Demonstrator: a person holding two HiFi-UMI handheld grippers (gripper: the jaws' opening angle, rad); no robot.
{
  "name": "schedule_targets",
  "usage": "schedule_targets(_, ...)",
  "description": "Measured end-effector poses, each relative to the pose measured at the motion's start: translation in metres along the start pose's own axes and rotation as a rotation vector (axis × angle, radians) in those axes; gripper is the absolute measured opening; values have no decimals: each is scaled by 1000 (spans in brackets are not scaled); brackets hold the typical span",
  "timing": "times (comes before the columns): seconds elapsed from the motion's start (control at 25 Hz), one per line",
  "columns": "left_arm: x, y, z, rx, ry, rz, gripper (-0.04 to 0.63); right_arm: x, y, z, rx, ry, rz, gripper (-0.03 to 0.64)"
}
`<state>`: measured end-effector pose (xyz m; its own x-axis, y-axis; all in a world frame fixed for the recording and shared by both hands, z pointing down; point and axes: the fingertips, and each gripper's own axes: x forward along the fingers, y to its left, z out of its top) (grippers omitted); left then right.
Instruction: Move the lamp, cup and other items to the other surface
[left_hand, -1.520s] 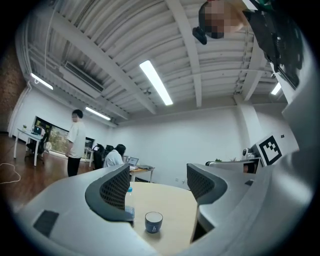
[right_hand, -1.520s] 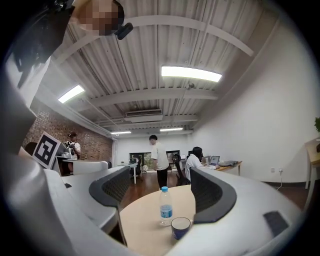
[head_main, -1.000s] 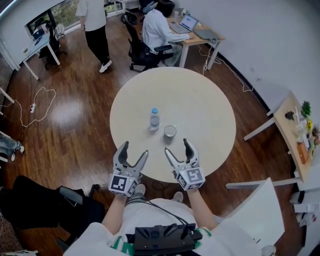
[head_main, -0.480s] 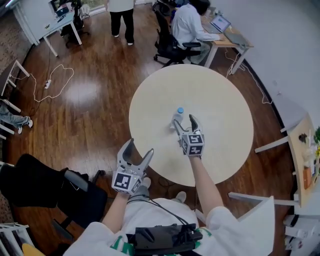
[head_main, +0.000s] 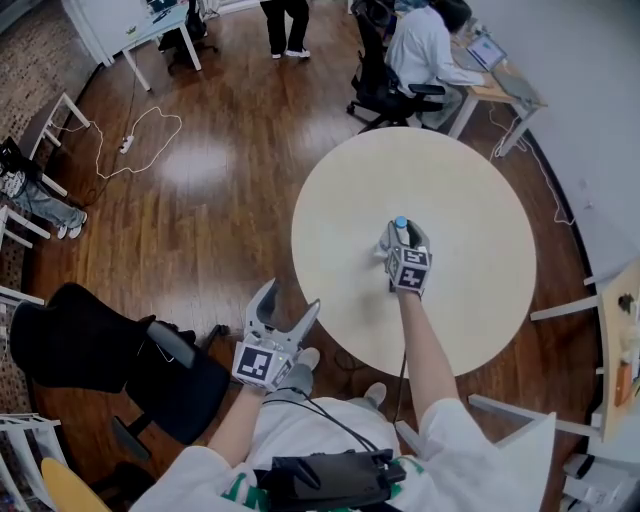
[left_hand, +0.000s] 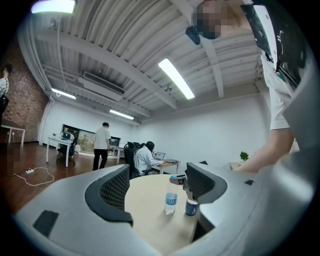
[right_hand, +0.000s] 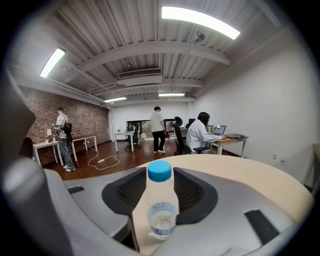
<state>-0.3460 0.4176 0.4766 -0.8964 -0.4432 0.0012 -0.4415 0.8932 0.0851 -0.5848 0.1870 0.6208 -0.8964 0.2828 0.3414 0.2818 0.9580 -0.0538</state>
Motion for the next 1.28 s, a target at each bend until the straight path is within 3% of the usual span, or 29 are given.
schedule_targets(0.12, -4, 6, -4, 9, 6, 0, 356, -2, -6, 5, 4, -3, -38, 165)
schedule_targets(0.36, -3, -10, 8, -1, -6, -35, 356, -41, 1, 24, 26, -76, -29, 160)
schedule_targets(0.52, -1, -18, -2, 35, -17, -93, 356, -94, 21, 69, 8, -196, 0, 160)
schedule_targets(0.76, 29, -77, 17, -18, -32, -245, 356, -185, 19, 118, 7, -339, -6, 158)
schedule_targets(1.04, 57, -160, 21, -48, -23, -470, 356, -288, -8, 109, 67, -424, -153, 158)
schedule_targets(1.28, 75, -226, 8, -41, 8, -643, 356, -371, -41, 59, 158, -451, -338, 156)
